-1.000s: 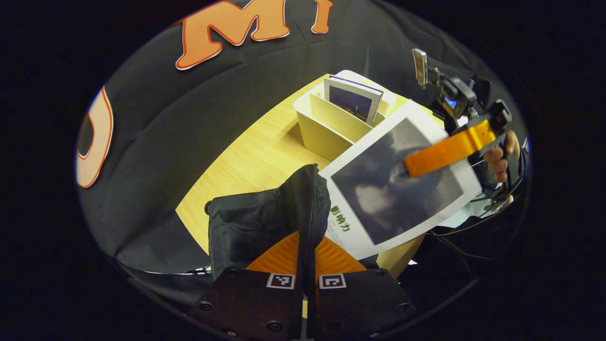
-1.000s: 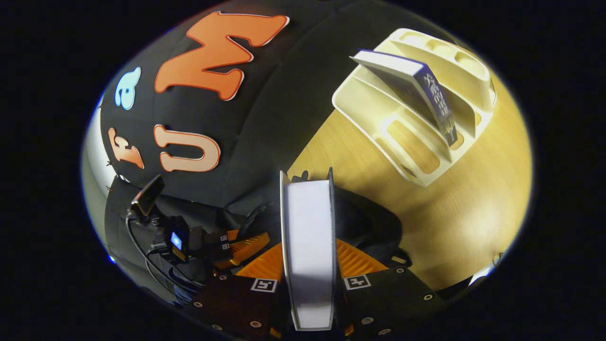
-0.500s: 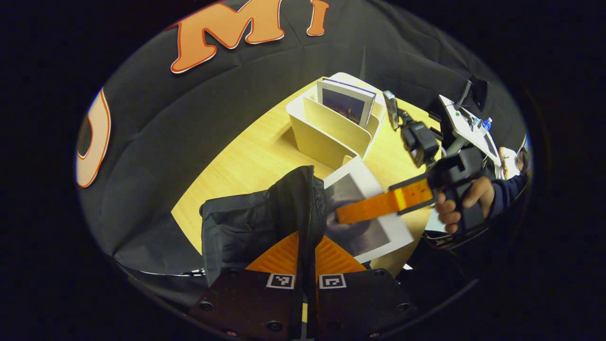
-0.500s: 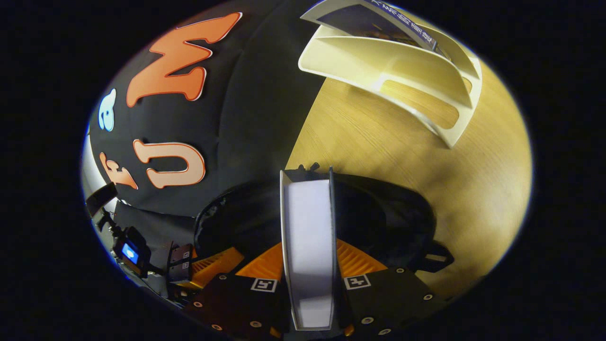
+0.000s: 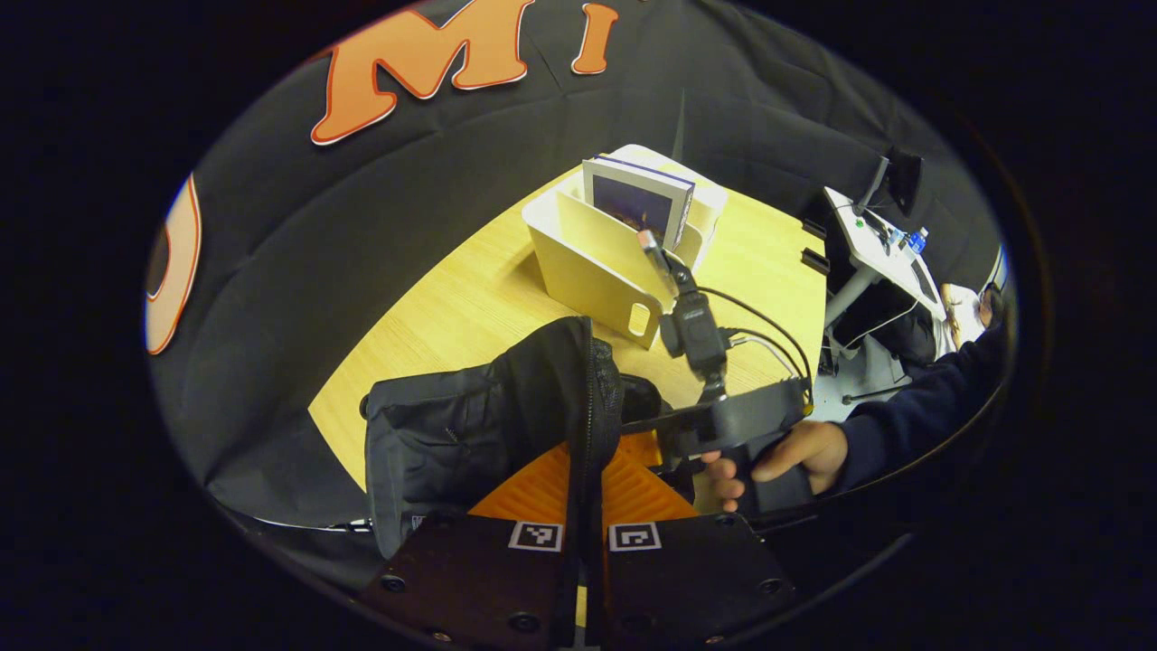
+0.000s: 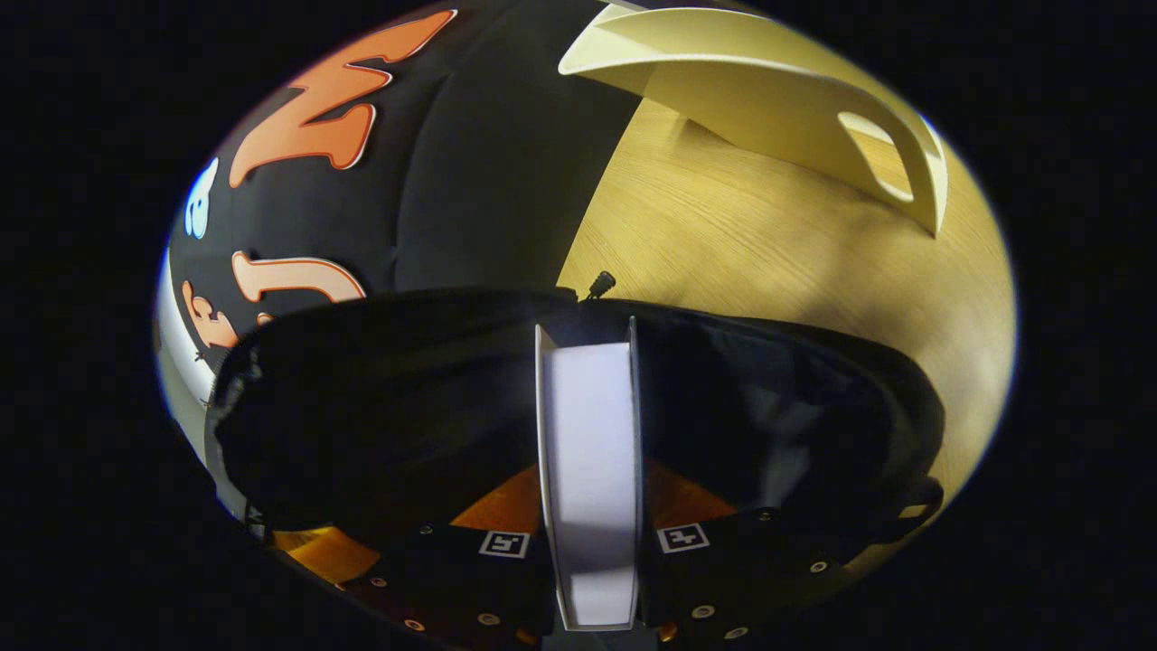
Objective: Open the schoolbag, grab two books from the bookshelf and put them into the schoolbag.
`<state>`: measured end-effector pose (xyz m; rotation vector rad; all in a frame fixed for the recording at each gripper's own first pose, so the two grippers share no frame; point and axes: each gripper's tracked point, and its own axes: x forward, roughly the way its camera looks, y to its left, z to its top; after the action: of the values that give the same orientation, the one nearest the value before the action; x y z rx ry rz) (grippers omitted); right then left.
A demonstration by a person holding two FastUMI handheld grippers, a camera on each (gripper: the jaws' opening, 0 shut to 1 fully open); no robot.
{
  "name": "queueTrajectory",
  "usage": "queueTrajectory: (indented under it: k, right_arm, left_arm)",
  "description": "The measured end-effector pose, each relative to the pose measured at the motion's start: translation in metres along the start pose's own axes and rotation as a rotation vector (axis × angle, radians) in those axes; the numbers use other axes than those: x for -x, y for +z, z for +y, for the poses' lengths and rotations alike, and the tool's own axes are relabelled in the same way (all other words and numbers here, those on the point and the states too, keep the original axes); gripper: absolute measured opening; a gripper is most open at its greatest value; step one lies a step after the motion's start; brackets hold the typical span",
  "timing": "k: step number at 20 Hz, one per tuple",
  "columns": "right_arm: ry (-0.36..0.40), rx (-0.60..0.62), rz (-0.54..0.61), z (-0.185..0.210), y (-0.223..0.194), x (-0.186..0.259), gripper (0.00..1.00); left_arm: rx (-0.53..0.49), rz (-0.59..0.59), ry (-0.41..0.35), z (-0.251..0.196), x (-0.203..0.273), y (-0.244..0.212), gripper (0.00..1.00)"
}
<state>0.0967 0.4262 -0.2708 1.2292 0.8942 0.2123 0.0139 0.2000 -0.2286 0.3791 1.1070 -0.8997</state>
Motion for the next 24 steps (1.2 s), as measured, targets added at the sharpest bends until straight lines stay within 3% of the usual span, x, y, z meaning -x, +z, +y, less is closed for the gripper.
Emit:
queueTrajectory:
  k: [2, 3, 5, 6, 7, 8, 9, 10, 12, 14, 17, 24]
  right_arm:
    - [-0.005, 0.0, -0.008, 0.0, -0.001, -0.011, 0.25]
    - [-0.013, 0.001, -0.008, 0.0, -0.003, -0.013, 0.37]
    - [-0.069, 0.024, 0.001, -0.007, -0.002, -0.016, 0.39]
    - [-0.128, 0.046, 0.031, -0.016, -0.006, -0.013, 0.22]
    - [-0.163, 0.075, 0.055, -0.024, -0.012, -0.013, 0.45]
    - [-0.208, 0.103, 0.083, -0.033, -0.014, -0.009, 0.46]
    - [-0.245, 0.132, 0.117, -0.04, -0.018, -0.007, 0.55]
    - [-0.272, 0.156, 0.144, -0.043, -0.021, -0.002, 0.85]
    - [-0.308, 0.216, 0.188, -0.044, -0.027, 0.014, 0.96]
    - [-0.355, 0.28, 0.235, -0.049, -0.027, 0.034, 0.97]
    - [-0.361, 0.332, 0.259, -0.04, -0.017, 0.07, 0.98]
    - [-0.447, 0.495, 0.181, -0.011, 0.075, 0.172, 0.97]
  left_arm:
    - [0.013, -0.003, 0.003, -0.001, -0.002, 0.001, 0.05]
    - [0.022, -0.006, 0.005, 0.0, -0.001, 0.001, 0.05]
    - [0.04, -0.011, 0.002, 0.005, -0.002, 0.0, 0.05]
    - [0.042, -0.012, 0.005, 0.007, -0.003, 0.0, 0.05]
    - [0.043, -0.013, 0.006, 0.01, -0.004, 0.0, 0.05]
    - [0.038, -0.013, 0.013, 0.011, -0.006, 0.0, 0.05]
    - [0.034, -0.012, 0.015, 0.012, -0.007, -0.001, 0.05]
    - [0.034, -0.012, 0.015, 0.012, -0.008, 0.0, 0.05]
    - [0.048, -0.014, 0.01, 0.012, -0.011, 0.0, 0.05]
    - [0.051, -0.016, 0.012, 0.011, -0.013, 0.0, 0.05]
    - [0.05, -0.02, 0.02, 0.012, -0.013, -0.001, 0.05]
    - [0.065, -0.015, 0.028, 0.011, -0.018, -0.002, 0.05]
